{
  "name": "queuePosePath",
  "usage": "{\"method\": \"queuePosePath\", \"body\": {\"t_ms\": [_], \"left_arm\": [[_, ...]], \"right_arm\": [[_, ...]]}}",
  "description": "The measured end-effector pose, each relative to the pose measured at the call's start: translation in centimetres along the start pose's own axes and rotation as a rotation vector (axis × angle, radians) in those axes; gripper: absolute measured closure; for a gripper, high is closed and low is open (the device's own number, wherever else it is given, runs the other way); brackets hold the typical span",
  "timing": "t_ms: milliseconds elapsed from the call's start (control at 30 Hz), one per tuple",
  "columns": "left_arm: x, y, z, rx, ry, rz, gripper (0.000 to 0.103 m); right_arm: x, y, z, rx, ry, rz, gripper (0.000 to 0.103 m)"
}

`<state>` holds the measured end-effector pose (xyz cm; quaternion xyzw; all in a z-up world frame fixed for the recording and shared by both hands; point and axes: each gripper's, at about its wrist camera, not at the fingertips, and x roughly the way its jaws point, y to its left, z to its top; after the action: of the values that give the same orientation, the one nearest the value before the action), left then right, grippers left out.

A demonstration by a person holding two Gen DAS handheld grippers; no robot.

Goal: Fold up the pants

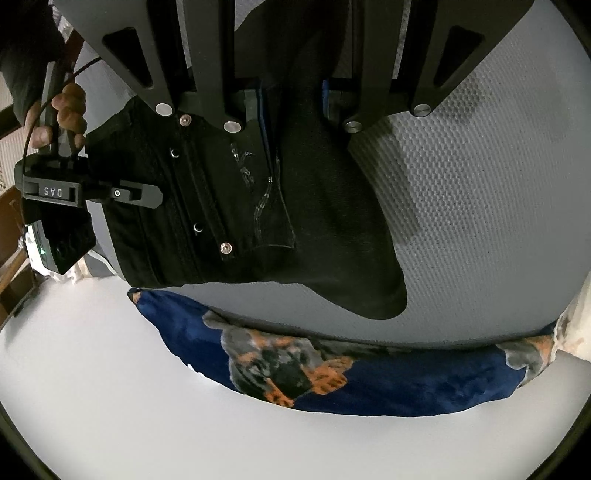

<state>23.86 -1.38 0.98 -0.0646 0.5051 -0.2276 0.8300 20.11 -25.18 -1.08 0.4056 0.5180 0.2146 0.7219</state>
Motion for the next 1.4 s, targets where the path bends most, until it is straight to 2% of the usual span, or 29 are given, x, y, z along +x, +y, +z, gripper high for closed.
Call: {"method": "queuePosePath", "body": {"t_ms": [400,667,767,867,900,967,1000,1100,1200,1400], "left_arm": [[0.5,1.8,2.7,-0.033,-0.041,0.000,0.082],[2.3,2.7,4.5,-0.035,-0.053,0.006,0.082],[4.0,3.5,4.6,-0.031,-0.027,0.019,0.082],[5.9,4.4,3.8,-0.019,0.013,0.070,0.081],[6.5,4.9,3.5,-0.019,0.021,0.077,0.078],[7.1,5.7,2.9,-0.041,0.025,0.067,0.072],[7.3,5.9,2.6,-0.051,0.025,0.071,0.065],[8.0,6.5,2.0,-0.072,0.023,0.087,0.056],[7.9,6.3,1.8,-0.063,0.013,0.104,0.053],[6.2,5.1,0.6,-0.047,0.015,0.208,0.048]], "right_arm": [[0.8,0.9,2.8,-0.028,-0.005,0.000,0.075],[1.1,0.5,4.7,-0.039,-0.020,-0.024,0.076],[1.4,0.1,4.9,-0.072,-0.021,-0.092,0.075],[2.1,-0.6,4.4,-0.129,-0.016,-0.224,0.073],[2.3,-0.8,4.2,-0.146,-0.015,-0.274,0.071],[2.6,-1.2,3.7,-0.173,-0.021,-0.349,0.061],[2.6,-1.3,3.5,-0.183,-0.026,-0.368,0.059],[2.6,-1.3,2.5,-0.217,-0.053,-0.417,0.055],[2.5,-1.1,1.9,-0.239,-0.062,-0.447,0.054],[2.3,-0.2,0.3,-0.272,-0.067,-0.542,0.046]]}}
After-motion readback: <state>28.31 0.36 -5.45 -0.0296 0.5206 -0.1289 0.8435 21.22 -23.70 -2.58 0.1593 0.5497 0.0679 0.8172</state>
